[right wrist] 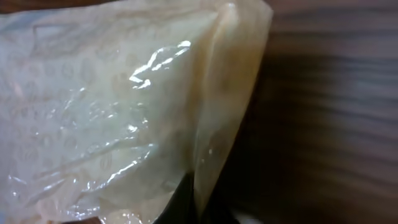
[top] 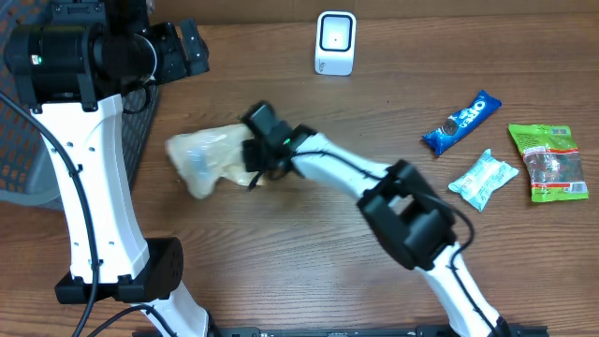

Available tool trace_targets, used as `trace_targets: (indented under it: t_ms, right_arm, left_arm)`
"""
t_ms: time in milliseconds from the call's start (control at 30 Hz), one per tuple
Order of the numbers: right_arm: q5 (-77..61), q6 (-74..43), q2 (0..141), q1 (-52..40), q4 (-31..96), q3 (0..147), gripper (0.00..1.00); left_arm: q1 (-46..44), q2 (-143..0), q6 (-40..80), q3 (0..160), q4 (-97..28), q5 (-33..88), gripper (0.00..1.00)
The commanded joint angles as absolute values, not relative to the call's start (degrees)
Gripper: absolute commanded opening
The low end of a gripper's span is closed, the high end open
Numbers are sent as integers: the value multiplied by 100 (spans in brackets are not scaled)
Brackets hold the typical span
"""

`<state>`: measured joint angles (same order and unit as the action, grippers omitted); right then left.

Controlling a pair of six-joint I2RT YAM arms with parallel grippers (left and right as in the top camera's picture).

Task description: Scan the item barcode

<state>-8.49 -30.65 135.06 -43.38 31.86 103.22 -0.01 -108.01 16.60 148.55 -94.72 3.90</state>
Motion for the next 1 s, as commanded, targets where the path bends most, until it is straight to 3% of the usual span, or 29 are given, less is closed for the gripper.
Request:
trace_targets:
  t_ms: [0, 133, 167, 200, 267, 467, 600, 967]
  right_arm:
    - [-742, -2912, 12855, -3778, 3767, 10237, 4]
    - [-871, -2475, 12599, -3315, 4484, 10237, 4]
    - [-956, -2329, 12567, -3205, 4615, 10237, 9]
    - [-1063, -2185, 12543, -3096, 4744, 10237, 23]
    - [-1240, -2005, 12497, -2923, 4971, 10241, 41]
    - [-1466, -1544, 12134, -2502, 5607, 10510, 56]
    - [-1470, -762, 11942, -2563, 5625, 10886, 78]
    - [-1205, 2493, 12359, -3607, 4359, 10833, 89]
  left_arm:
    - [-40, -10772, 1737, 14929, -9456, 408, 100]
    - [-40, -10772, 1737, 14929, -9456, 408, 100]
    - [-40, -10772, 1737, 14929, -9456, 408, 100]
    - [-40, -10772, 1737, 14929, -9454, 408, 100]
    - [-40, -10772, 1737, 14929, -9456, 408, 100]
    - [-40, -10772, 1737, 14929, -9456, 408, 100]
    - [-40, -10772, 1737, 14929, -9456, 408, 100]
    - [-40, -10772, 1737, 14929, -9456, 408, 100]
